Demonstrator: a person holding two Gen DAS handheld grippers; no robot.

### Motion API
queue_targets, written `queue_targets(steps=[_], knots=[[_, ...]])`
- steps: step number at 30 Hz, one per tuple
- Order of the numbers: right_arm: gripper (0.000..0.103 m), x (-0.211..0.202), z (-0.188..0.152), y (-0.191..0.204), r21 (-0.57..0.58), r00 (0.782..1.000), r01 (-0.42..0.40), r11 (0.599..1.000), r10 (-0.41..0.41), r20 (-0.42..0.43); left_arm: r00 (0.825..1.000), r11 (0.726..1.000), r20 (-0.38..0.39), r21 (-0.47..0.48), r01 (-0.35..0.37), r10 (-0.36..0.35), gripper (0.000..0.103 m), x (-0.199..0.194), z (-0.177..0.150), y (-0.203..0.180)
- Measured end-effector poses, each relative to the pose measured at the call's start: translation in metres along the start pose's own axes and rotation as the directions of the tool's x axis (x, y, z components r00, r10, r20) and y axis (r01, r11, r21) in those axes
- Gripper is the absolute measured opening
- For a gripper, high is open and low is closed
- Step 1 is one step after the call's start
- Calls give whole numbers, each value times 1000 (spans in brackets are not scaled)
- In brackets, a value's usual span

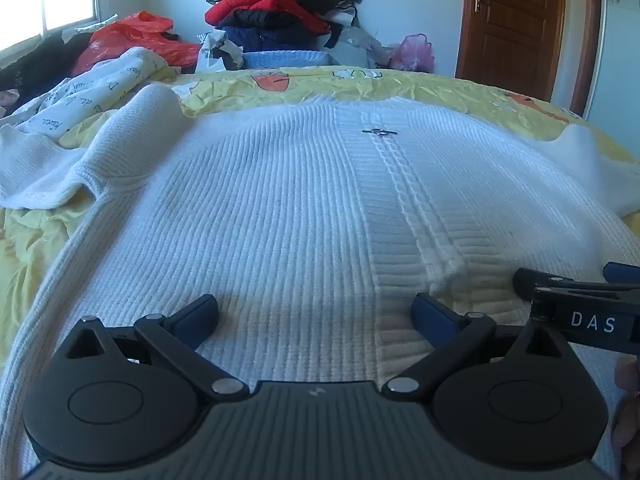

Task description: Fold small clothes

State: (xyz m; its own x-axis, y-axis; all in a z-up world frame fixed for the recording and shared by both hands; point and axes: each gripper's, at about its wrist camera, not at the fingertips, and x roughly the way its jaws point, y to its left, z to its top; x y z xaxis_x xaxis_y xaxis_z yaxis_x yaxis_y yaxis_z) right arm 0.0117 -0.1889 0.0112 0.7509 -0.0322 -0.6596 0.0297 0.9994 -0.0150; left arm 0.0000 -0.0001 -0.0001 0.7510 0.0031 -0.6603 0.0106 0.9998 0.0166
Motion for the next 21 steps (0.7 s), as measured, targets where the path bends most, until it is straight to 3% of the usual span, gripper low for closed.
queue_targets(steps=[21], knots=[[103, -2, -1, 0, 5, 1000, -4, 1000, 4, 4, 1000, 1000, -1, 1, 1, -1, 103, 0, 0, 1]])
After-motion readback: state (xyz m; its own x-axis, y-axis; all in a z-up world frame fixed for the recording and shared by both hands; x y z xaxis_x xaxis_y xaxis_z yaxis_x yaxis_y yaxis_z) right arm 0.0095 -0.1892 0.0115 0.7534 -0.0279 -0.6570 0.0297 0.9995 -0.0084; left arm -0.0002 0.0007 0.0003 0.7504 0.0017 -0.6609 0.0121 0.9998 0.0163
